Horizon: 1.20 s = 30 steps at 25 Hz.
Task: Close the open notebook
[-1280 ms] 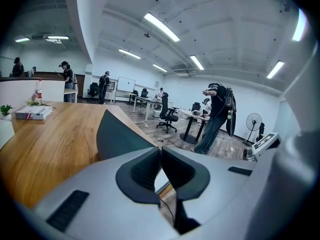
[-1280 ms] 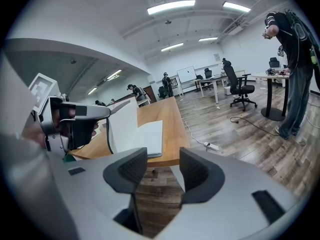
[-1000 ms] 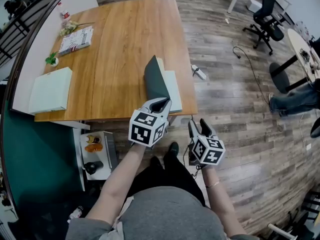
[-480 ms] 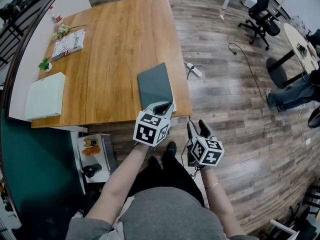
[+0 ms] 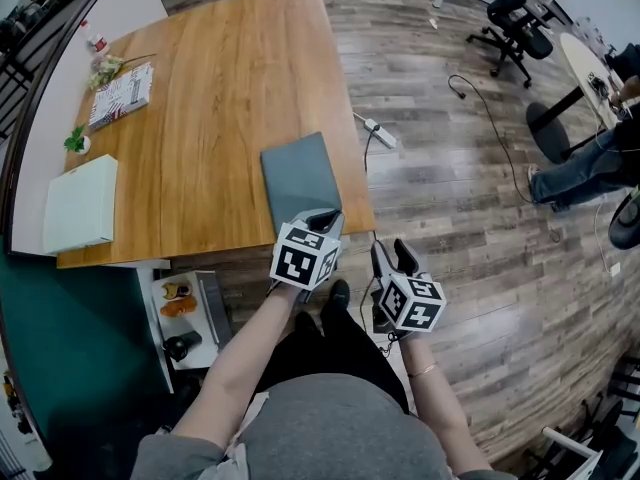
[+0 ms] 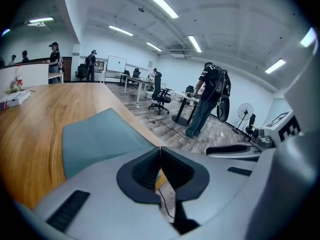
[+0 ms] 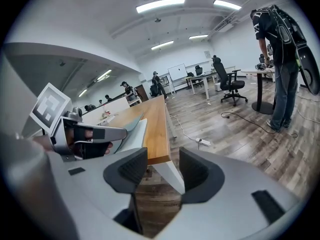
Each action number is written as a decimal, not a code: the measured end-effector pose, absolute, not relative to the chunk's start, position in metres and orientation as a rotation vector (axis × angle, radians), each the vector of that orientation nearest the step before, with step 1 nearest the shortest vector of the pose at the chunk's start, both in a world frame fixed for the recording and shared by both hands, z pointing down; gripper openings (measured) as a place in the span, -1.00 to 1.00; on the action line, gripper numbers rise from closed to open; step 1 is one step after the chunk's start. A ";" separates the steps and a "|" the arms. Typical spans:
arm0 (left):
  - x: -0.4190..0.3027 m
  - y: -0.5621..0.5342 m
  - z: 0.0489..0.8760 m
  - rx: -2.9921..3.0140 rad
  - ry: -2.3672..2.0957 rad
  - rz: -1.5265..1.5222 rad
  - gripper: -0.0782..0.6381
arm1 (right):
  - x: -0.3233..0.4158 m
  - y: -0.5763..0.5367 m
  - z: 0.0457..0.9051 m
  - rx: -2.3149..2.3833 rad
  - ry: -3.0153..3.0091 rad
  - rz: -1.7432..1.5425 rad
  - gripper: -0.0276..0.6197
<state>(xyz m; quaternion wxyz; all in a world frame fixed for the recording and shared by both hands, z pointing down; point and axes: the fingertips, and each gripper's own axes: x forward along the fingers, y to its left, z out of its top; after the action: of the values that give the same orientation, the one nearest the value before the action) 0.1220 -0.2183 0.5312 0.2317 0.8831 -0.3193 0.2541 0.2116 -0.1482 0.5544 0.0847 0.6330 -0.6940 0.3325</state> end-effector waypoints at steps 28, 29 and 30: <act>0.138 -0.216 0.577 2.377 -0.856 0.905 -0.70 | 0.224 -0.148 0.558 1.906 -2.052 1.021 -0.33; 0.139 -0.215 0.576 2.379 -0.847 0.901 -0.69 | 0.223 -0.149 0.557 1.906 -2.057 1.018 -0.33; 0.140 -0.213 0.575 2.380 -0.835 0.898 -0.65 | 0.223 -0.149 0.556 1.906 -2.063 1.016 -0.33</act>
<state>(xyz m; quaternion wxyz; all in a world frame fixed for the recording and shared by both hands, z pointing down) 0.1397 -0.2132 0.5755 0.2302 0.8650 -0.3036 0.3264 0.2226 -0.1491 0.5556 0.0774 0.6362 -0.6887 0.3391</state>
